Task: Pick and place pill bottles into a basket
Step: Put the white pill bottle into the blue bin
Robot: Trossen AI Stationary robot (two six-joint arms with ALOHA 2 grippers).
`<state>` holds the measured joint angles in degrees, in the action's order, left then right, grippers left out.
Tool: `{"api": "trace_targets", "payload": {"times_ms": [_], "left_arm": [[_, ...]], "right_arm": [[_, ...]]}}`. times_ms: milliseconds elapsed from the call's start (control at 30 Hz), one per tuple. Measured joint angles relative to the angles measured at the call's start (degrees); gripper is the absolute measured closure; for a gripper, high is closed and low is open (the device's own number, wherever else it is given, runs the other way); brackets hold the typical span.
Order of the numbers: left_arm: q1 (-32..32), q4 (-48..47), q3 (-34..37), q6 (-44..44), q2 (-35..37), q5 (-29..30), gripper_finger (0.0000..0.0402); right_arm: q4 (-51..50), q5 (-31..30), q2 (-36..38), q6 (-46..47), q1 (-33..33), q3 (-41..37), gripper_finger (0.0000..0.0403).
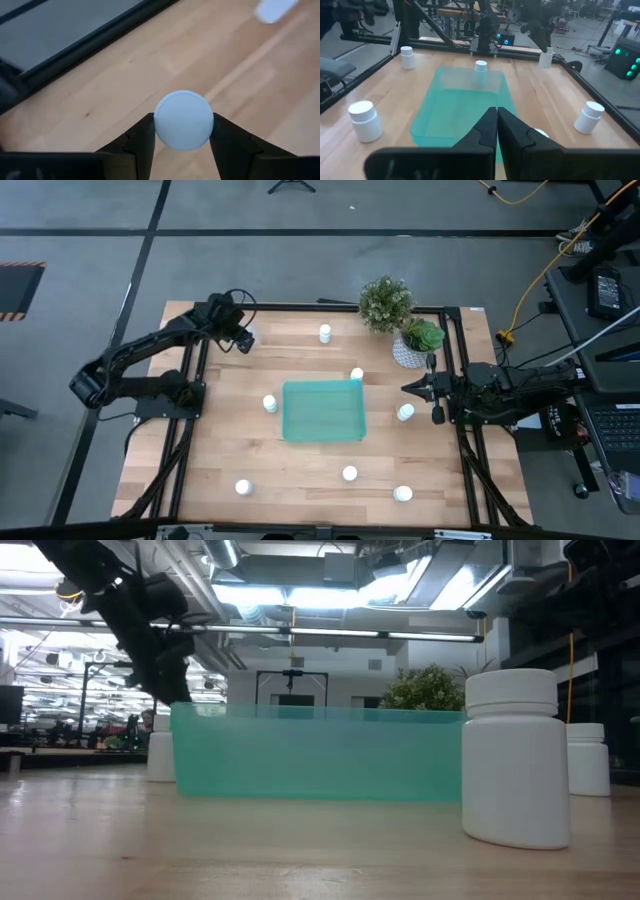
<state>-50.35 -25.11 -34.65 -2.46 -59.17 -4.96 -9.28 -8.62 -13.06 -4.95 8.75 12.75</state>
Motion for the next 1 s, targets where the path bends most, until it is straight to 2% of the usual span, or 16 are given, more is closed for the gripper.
{"api": "trace_targets", "payload": {"times_ms": [133,400,733,1000], "left_arm": [[3.36,-0.05,0.0,2.98,3.14,-1.15,0.0246],[13.14,0.21,-0.03,2.8,6.53,-0.81,0.0246],[25.18,1.76,-5.45,5.69,5.82,0.13,0.0246],[34.34,4.01,-7.06,5.8,0.58,4.41,0.0246]], "right_arm": [[0.42,0.0,0.0,-0.11,0.02,0.0,0.0386],[2.59,-0.07,0.02,-0.25,0.01,0.0,0.0386],[6.13,-3.83,0.0,-0.11,0.02,0.0,0.0386],[8.5,-3.99,0.0,-0.11,0.02,0.0,0.0386]]}}
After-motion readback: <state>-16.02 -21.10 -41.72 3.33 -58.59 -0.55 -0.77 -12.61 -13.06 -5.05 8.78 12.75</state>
